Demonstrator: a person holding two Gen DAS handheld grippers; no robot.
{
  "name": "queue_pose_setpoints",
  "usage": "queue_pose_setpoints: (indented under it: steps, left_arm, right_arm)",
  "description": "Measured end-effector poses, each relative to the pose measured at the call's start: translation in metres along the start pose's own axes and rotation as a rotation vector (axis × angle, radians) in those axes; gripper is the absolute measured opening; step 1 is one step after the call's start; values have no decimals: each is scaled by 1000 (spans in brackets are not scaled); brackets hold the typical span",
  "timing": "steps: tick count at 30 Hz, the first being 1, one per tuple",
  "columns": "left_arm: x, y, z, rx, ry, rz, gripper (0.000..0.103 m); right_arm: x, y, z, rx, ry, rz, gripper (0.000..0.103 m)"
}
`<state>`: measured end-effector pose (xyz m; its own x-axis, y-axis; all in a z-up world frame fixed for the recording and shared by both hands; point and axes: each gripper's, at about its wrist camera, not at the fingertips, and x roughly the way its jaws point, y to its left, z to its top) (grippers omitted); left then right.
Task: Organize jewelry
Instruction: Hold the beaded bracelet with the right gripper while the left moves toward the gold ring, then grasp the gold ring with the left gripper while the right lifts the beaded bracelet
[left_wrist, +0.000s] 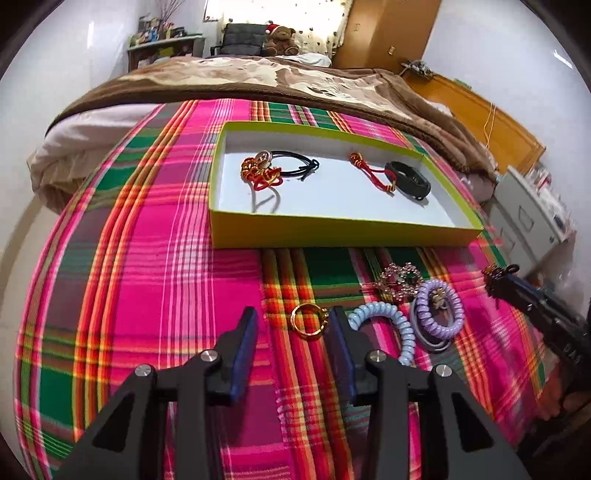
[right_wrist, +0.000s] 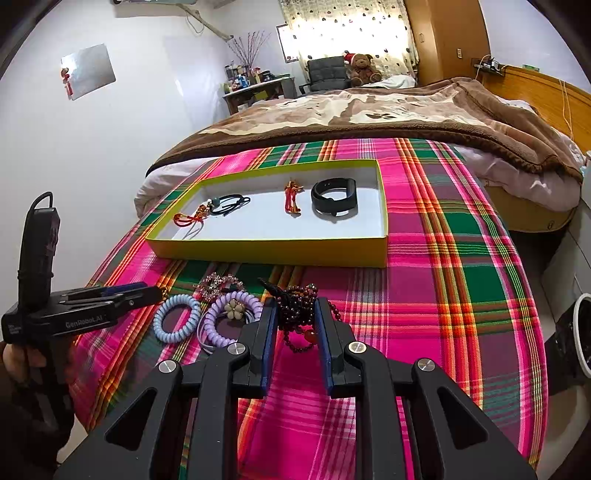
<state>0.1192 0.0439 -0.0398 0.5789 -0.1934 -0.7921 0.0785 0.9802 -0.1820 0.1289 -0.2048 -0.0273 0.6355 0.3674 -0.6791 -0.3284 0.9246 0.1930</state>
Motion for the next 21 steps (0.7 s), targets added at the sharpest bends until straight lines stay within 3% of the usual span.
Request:
queue_pose_setpoints:
  steps: [9, 11, 14, 21]
  left_arm:
    - [4, -18, -1, 127, -4, 94, 40]
    - [4, -18, -1, 135, -7, 112, 32]
    - [2, -15, 0, 129, -8, 106, 23]
    - [0, -11, 0, 118, -10, 92, 23]
  right_arm:
    - [1, 1, 0, 4, 0, 2, 21]
    - [1, 1, 0, 4, 1, 1, 21]
    - [1, 2, 0, 3, 2, 2, 21]
    - [2, 2, 1, 7, 3, 0, 21]
